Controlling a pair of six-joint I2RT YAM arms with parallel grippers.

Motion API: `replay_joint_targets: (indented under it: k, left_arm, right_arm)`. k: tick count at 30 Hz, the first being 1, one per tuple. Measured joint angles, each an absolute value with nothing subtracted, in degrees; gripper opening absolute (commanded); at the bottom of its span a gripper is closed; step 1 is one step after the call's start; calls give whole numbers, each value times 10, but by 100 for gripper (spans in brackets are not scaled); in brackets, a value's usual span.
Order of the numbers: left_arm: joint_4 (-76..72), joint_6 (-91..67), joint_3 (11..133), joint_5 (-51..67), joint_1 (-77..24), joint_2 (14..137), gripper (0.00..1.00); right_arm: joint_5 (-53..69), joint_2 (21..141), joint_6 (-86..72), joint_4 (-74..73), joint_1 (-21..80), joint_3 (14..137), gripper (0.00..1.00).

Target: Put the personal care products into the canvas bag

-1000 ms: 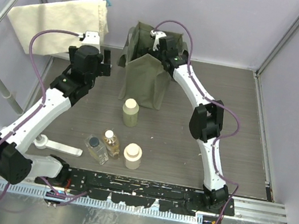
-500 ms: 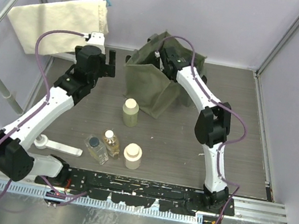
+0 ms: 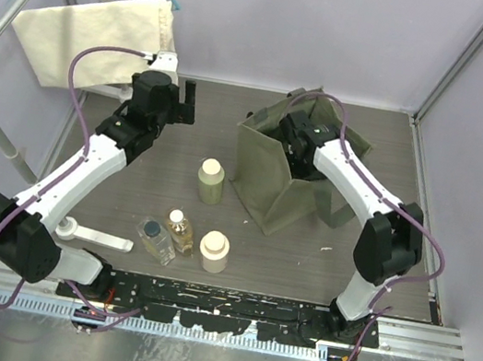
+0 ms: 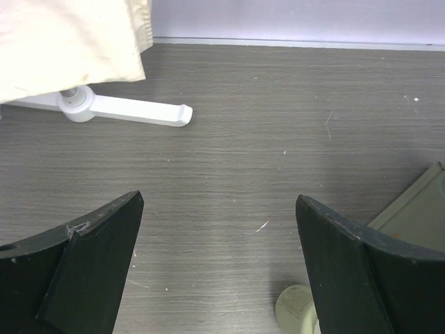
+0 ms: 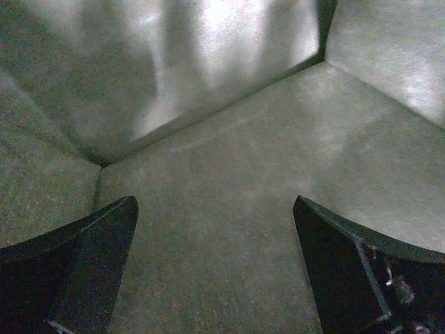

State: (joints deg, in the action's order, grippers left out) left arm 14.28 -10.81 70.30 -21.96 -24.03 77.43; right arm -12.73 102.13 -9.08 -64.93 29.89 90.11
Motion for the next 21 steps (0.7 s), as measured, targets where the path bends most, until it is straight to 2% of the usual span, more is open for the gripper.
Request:
replay_joint_targets:
  k: [7,14,21]
  left_arm:
    - [145,-112,717,-219,-269,778,98]
    - [179,-121,735,-212,-295,778,98]
    - [240,-126,742,-189,-324,778,98]
  right_arm:
    - [-167,977,-100,-677,299,906,100]
    - [-241,982,-88,-743,299,1081,100]
    - [-252,981,-83,-778,299,1216,100]
